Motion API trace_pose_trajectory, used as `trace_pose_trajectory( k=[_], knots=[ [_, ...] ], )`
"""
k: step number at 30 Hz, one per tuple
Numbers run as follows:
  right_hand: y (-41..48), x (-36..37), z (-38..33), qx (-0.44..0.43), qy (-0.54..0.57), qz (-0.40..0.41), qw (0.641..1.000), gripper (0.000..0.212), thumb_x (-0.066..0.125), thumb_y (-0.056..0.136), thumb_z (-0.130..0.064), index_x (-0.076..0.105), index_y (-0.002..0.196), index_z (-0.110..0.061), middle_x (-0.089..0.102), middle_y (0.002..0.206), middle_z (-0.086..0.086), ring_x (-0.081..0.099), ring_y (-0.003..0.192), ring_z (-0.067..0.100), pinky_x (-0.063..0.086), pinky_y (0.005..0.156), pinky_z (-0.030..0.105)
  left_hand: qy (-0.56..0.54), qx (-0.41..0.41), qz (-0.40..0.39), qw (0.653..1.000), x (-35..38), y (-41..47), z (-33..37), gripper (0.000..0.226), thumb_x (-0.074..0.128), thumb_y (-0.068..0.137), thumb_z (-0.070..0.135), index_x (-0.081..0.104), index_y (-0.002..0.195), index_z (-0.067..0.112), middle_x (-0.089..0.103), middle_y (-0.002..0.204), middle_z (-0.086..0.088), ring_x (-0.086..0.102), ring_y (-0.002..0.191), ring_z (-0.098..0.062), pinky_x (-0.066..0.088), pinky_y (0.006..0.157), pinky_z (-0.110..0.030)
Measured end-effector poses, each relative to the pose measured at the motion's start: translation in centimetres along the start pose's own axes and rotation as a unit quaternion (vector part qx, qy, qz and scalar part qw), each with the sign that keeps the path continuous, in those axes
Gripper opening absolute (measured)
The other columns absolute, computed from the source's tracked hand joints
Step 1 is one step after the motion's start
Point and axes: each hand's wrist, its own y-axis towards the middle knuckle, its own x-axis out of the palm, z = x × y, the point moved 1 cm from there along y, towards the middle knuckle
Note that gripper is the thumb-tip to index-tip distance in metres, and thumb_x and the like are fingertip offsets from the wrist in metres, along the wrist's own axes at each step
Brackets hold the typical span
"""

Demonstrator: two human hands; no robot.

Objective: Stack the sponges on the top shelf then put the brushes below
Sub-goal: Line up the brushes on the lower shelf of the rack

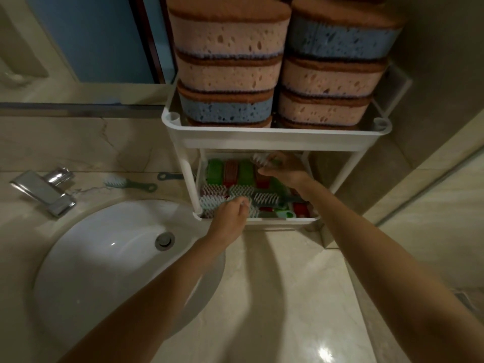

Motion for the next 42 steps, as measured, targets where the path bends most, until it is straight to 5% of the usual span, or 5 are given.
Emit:
trace_pose_trajectory(
  k=[7,22,34,39,42],
  knots=[
    [0.1,0.7,2.0,-0.058,-0.389,-0.061,0.917,0.056,0.055,0.091,-0.026,0.032,0.142,-0.020,0.026,0.152,0.011,0.025,0.139,0.032,0.022,0.115,0.039,0.114,0.014,0.014,0.993,-0.6,1.5,-0.6,0.035,0.042,0.096,0.010,0.050,0.130,0.005,0.048,0.134,-0.012,0.048,0.122,-0.026,0.034,0.101,-0.029],
    [0.4,2.2,4.6,-0.087,-0.342,-0.052,0.934,0.035,0.031,0.101,-0.013,0.050,0.130,-0.019,0.043,0.143,0.010,0.046,0.125,0.030,0.039,0.103,0.036,0.092,-0.020,-0.060,0.994,0.1,2.3,-1.6,0.032,0.037,0.097,0.009,0.053,0.122,-0.004,0.048,0.133,-0.017,0.048,0.120,-0.027,0.035,0.099,-0.029],
    [-0.1,3.7,4.9,-0.060,-0.322,0.020,0.945,0.038,0.037,0.092,0.003,0.057,0.122,-0.009,0.058,0.127,0.017,0.055,0.115,0.033,0.046,0.091,0.036,0.098,-0.010,-0.104,0.990,-0.6,1.9,-2.1,0.043,0.035,0.100,0.013,0.036,0.142,0.006,0.021,0.157,-0.010,0.018,0.146,-0.019,0.014,0.113,-0.021],
    [-1.5,4.3,4.0,-0.071,-0.290,0.094,0.950,0.038,0.042,0.086,0.003,0.059,0.119,-0.006,0.065,0.114,0.022,0.062,0.102,0.040,0.053,0.084,0.044,0.056,-0.012,-0.082,0.995,-1.4,0.5,-1.6,0.041,0.037,0.098,0.008,0.041,0.138,0.004,0.037,0.148,-0.012,0.042,0.131,-0.026,0.031,0.110,-0.029],
    [-3.8,6.1,2.6,-0.165,-0.220,0.202,0.940,0.030,0.047,0.072,0.006,0.066,0.094,0.003,0.065,0.097,0.026,0.062,0.086,0.043,0.054,0.071,0.042,0.026,-0.004,-0.048,0.999,-3.2,-1.8,-1.7,0.034,0.039,0.097,0.007,0.053,0.128,0.003,0.055,0.129,-0.015,0.054,0.117,-0.028,0.043,0.099,-0.032]
  ],
)
